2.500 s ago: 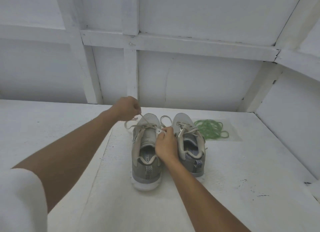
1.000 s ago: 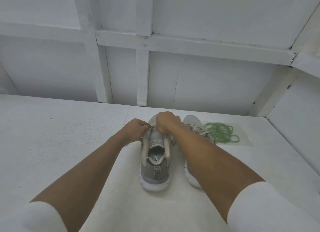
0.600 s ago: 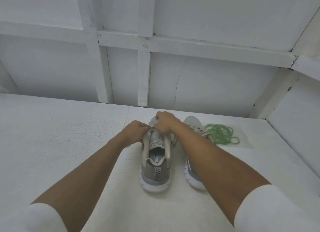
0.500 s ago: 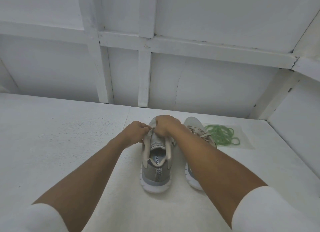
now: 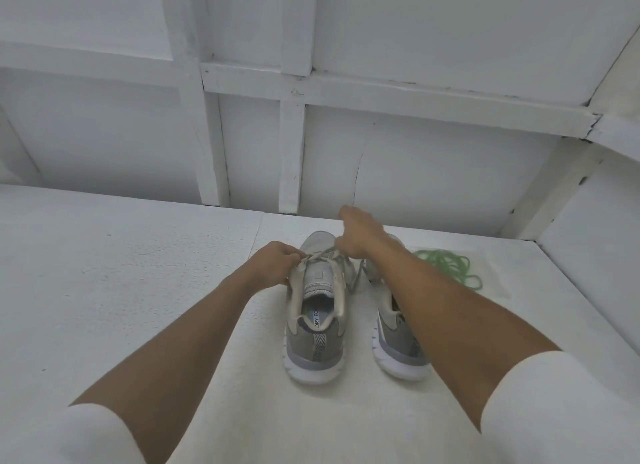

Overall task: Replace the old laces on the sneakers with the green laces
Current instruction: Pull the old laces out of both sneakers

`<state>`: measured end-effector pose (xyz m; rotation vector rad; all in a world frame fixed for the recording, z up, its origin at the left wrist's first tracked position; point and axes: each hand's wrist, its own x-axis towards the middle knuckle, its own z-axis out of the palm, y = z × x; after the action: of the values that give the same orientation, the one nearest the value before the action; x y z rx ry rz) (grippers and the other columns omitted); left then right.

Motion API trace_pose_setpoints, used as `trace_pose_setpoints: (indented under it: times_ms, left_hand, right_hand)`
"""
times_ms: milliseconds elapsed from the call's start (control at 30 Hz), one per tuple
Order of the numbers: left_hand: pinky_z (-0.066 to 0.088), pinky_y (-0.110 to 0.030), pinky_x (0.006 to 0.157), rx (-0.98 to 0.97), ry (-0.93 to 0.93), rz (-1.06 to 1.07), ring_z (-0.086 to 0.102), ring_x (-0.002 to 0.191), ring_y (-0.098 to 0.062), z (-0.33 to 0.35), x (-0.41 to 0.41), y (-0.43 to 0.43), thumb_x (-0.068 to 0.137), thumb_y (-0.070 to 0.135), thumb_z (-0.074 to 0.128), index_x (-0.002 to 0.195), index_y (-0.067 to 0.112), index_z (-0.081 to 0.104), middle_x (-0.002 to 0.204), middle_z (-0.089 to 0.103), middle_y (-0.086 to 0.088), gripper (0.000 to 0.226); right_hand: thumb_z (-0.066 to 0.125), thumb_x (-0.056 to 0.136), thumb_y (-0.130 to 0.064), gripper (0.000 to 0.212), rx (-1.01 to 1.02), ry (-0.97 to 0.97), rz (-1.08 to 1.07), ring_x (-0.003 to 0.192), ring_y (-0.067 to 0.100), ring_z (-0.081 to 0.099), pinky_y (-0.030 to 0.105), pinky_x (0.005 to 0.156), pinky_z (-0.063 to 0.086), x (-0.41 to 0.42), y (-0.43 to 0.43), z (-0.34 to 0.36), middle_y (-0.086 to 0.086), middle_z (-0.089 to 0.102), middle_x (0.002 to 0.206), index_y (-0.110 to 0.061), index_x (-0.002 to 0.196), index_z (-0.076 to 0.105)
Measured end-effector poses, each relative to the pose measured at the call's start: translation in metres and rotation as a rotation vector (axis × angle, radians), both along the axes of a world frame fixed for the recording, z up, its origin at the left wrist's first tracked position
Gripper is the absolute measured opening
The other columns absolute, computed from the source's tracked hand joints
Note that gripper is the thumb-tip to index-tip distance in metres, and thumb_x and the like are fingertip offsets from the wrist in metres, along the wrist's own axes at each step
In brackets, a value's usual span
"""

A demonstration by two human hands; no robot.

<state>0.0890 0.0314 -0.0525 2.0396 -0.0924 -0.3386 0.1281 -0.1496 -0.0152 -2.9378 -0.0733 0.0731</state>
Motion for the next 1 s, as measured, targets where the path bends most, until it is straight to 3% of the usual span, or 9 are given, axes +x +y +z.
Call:
trace_pose_setpoints:
  times_ms: [100,233,367,433,533,700,800,900,1000]
  left_hand:
    - [0.058,-0.026,0.067,0.007,0.001,-0.008,0.065,0.083,-0.021,0.001,0.001,0.0,0.095,0.005,0.042,0.111,0.006,0.071,0.104,0.069,-0.014,0.033]
    - [0.059,-0.029,0.07,-0.008,0.007,-0.007,0.065,0.086,-0.022,-0.001,0.0,0.001,0.095,0.004,0.042,0.111,0.006,0.07,0.104,0.069,-0.014,0.033]
    - [0.055,-0.022,0.061,-0.013,0.009,0.009,0.063,0.081,-0.017,-0.001,0.0,0.0,0.096,0.005,0.042,0.112,0.006,0.07,0.101,0.068,-0.011,0.032]
    - [0.058,-0.029,0.069,-0.031,0.02,0.027,0.064,0.085,-0.02,-0.002,0.0,0.001,0.096,0.005,0.042,0.112,0.006,0.07,0.1,0.069,-0.011,0.032]
    - [0.059,-0.035,0.078,-0.059,0.031,0.036,0.065,0.088,-0.022,-0.004,0.0,0.001,0.096,0.006,0.043,0.111,0.006,0.07,0.098,0.069,-0.01,0.032]
    - [0.059,-0.037,0.081,-0.064,0.024,0.03,0.064,0.086,-0.021,-0.003,-0.001,0.0,0.095,0.006,0.042,0.1,0.012,0.072,0.093,0.069,-0.007,0.03]
    - [0.058,-0.036,0.079,-0.057,0.014,0.032,0.063,0.085,-0.021,-0.001,-0.003,-0.001,0.095,0.006,0.042,0.098,0.013,0.071,0.093,0.068,-0.008,0.03]
    - [0.057,-0.033,0.076,-0.056,0.01,0.039,0.062,0.083,-0.02,0.0,-0.004,-0.002,0.095,0.005,0.042,0.102,0.011,0.071,0.091,0.067,-0.007,0.03]
    - [0.058,-0.032,0.075,-0.069,0.018,0.045,0.063,0.083,-0.02,0.0,-0.005,-0.002,0.095,0.005,0.043,0.102,0.011,0.07,0.092,0.067,-0.007,0.029]
  right_hand:
    - [0.064,0.083,-0.029,0.03,0.015,0.148,0.088,0.119,0.025,0.048,0.04,0.099,0.043,-0.002,0.017,-0.009,0.002,0.055,0.127,-0.024,0.113,0.062]
    - [0.064,0.081,-0.019,0.004,0.089,0.166,0.05,0.096,0.025,0.059,0.035,0.084,0.052,-0.001,0.019,-0.015,0.004,0.066,0.101,-0.021,0.078,0.066]
    - [0.055,0.085,-0.013,0.012,-0.008,0.109,-0.002,0.093,0.031,0.054,0.036,0.08,0.045,0.0,0.008,-0.005,0.01,0.055,0.091,-0.012,0.072,0.053]
    - [0.055,0.087,-0.014,0.009,-0.04,-0.029,-0.107,0.104,0.033,0.054,0.04,0.088,0.046,0.0,-0.005,0.006,0.011,0.058,0.103,-0.009,0.093,0.06]
    - [0.048,0.091,-0.013,0.028,-0.069,-0.202,-0.227,0.115,0.033,0.046,0.043,0.091,0.039,0.0,-0.026,0.019,0.009,0.051,0.121,-0.009,0.118,0.052]
    - [0.053,0.088,-0.015,0.048,0.101,-0.092,-0.069,0.122,0.032,0.046,0.042,0.1,0.041,0.002,-0.016,0.012,0.009,0.049,0.134,-0.015,0.135,0.045]
    - [0.064,0.083,-0.023,0.037,0.14,0.066,0.078,0.118,0.026,0.052,0.04,0.1,0.043,0.0,0.003,-0.004,0.004,0.055,0.129,-0.025,0.119,0.062]
    - [0.068,0.081,-0.029,0.004,0.072,0.141,0.104,0.107,0.022,0.055,0.036,0.091,0.047,-0.004,0.017,-0.015,-0.001,0.062,0.108,-0.03,0.083,0.065]
    - [0.06,0.084,-0.018,0.011,0.025,0.113,0.076,0.103,0.023,0.055,0.036,0.088,0.045,-0.005,0.018,-0.011,-0.001,0.064,0.103,-0.026,0.077,0.062]
